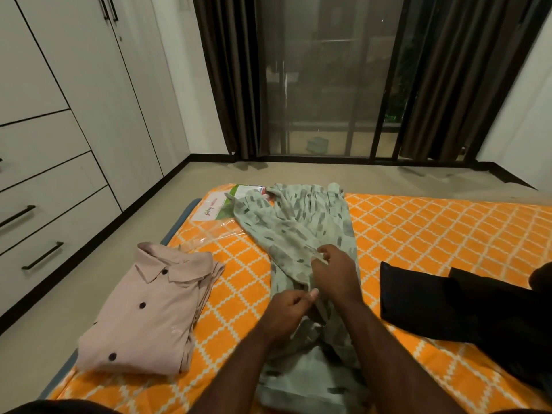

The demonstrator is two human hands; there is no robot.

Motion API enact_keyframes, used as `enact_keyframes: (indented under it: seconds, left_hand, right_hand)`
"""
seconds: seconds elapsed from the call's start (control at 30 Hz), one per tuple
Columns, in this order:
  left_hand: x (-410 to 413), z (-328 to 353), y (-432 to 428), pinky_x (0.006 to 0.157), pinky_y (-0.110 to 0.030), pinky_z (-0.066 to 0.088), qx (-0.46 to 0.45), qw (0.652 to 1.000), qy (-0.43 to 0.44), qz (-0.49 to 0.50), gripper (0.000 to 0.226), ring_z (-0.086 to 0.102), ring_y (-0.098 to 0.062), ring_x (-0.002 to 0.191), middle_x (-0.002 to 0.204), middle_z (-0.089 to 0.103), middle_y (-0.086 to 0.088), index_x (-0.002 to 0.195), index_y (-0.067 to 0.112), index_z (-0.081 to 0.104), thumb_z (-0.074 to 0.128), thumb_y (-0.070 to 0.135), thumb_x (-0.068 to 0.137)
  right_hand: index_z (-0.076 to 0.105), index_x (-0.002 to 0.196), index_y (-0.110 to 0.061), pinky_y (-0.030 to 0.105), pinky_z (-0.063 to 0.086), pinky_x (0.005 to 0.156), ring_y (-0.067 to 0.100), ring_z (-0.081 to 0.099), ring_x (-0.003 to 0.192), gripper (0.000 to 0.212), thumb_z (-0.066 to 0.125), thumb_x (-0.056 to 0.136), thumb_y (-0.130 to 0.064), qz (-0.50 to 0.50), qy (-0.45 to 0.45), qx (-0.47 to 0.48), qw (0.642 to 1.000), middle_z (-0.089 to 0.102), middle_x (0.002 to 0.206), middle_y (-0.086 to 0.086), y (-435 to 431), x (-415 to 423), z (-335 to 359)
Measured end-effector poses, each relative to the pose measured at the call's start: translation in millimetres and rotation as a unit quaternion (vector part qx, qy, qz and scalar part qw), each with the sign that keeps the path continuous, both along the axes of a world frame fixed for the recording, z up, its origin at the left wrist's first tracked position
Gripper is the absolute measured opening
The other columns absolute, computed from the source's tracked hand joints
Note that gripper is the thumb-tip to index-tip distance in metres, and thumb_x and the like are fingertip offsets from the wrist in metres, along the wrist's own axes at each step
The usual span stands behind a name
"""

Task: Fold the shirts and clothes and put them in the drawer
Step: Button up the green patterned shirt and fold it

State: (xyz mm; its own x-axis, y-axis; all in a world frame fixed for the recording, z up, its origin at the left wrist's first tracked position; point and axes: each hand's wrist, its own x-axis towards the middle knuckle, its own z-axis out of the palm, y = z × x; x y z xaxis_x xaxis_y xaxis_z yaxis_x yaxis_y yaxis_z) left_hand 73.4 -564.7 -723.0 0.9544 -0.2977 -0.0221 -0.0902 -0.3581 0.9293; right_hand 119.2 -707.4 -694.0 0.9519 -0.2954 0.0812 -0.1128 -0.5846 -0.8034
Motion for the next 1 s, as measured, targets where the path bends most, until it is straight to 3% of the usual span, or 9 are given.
enact_keyframes:
  seconds: [0.07,0.2,0.3,0.4,0.53,0.63,0.73,0.87,1.0]
  left_hand:
    - [16.6,-0.7,6.3,0.064,-0.034,0.054,0.015,0.996,-0.043,0.074,0.045,0.067,-0.012,0.063,0.070,0.072,0.000,0.071,0.015,0.071,0.058,0.050,0.098]
    - [77.7,0.8,30.2,0.069,-0.042,0.057,0.048,0.978,-0.069,0.190,0.035,0.070,-0.018,0.068,0.071,0.072,-0.003,0.077,0.010,0.072,0.063,0.040,0.091]
    - [131.3,0.8,49.8,0.078,-0.030,0.050,0.089,0.963,-0.094,0.237,0.018,0.068,-0.020,0.091,0.095,0.074,-0.002,0.099,0.013,0.074,0.066,0.029,0.095]
    - [187.1,-13.7,60.6,0.095,-0.034,0.046,0.139,0.947,-0.098,0.274,0.040,0.058,-0.028,0.113,0.124,0.061,-0.012,0.127,0.013,0.062,0.065,0.037,0.095]
    - [257.2,-22.6,48.7,0.116,-0.044,0.036,0.214,0.936,-0.122,0.250,0.052,0.040,-0.032,0.139,0.148,0.046,-0.013,0.142,0.014,0.051,0.059,0.037,0.096]
    - [298.2,-16.0,24.1,0.119,-0.046,0.032,0.257,0.930,-0.187,0.185,0.031,0.048,-0.033,0.132,0.132,0.060,-0.011,0.122,0.011,0.062,0.055,0.017,0.093]
    - [323.0,-14.9,11.6,0.103,-0.051,0.048,0.261,0.938,-0.166,0.156,0.004,0.062,-0.028,0.096,0.092,0.065,-0.004,0.087,0.017,0.060,0.059,0.015,0.090]
    - [330.4,-18.3,12.0,0.098,-0.053,0.049,0.254,0.944,-0.170,0.122,0.010,0.061,-0.026,0.091,0.085,0.065,-0.002,0.078,0.023,0.061,0.052,0.029,0.078]
    - [324.5,-2.2,-9.1,0.105,-0.052,0.045,0.217,0.952,-0.180,0.123,0.031,0.058,-0.031,0.114,0.111,0.070,-0.008,0.111,0.015,0.070,0.059,0.034,0.088]
  right_hand:
    - [0.066,0.127,-0.022,0.033,0.049,0.092,0.020,0.061,0.115,0.037,0.061,0.091,-0.025,0.032,-0.011,-0.040,0.999,0.064,0.128,0.002,5.6,4.9,0.8]
    - [0.067,0.124,-0.022,0.037,0.052,0.097,0.022,0.061,0.116,0.037,0.059,0.089,-0.026,0.055,-0.018,-0.128,0.990,0.067,0.125,0.002,8.9,51.7,9.6]
    - [0.072,0.114,-0.020,0.035,0.056,0.086,0.022,0.067,0.100,0.031,0.055,0.088,-0.026,0.064,-0.032,-0.151,0.986,0.073,0.112,0.003,16.5,113.5,22.8]
    - [0.073,0.101,-0.018,0.033,0.058,0.077,0.019,0.065,0.082,0.022,0.054,0.090,-0.022,0.089,-0.003,-0.189,0.978,0.073,0.096,0.003,31.1,180.7,30.8]
    - [0.069,0.096,-0.020,0.038,0.059,0.075,0.020,0.065,0.079,0.032,0.063,0.089,-0.051,0.095,0.041,-0.236,0.966,0.067,0.086,0.000,51.7,264.3,32.7]
    - [0.067,0.098,-0.022,0.037,0.059,0.077,0.023,0.067,0.084,0.039,0.069,0.085,-0.059,0.079,0.052,-0.254,0.963,0.068,0.091,0.002,65.7,307.9,24.3]
    - [0.069,0.107,-0.019,0.036,0.053,0.078,0.027,0.068,0.095,0.036,0.067,0.090,-0.050,0.052,0.056,-0.279,0.957,0.070,0.106,0.006,68.1,332.0,4.6]
    - [0.068,0.112,-0.012,0.038,0.052,0.081,0.032,0.068,0.106,0.029,0.065,0.094,-0.035,0.017,0.054,-0.196,0.979,0.069,0.116,0.010,53.2,346.7,-3.8]
    - [0.068,0.117,-0.006,0.036,0.056,0.087,0.031,0.068,0.112,0.033,0.068,0.093,-0.030,-0.090,0.040,-0.020,0.995,0.070,0.120,0.011,5.2,366.8,17.1]
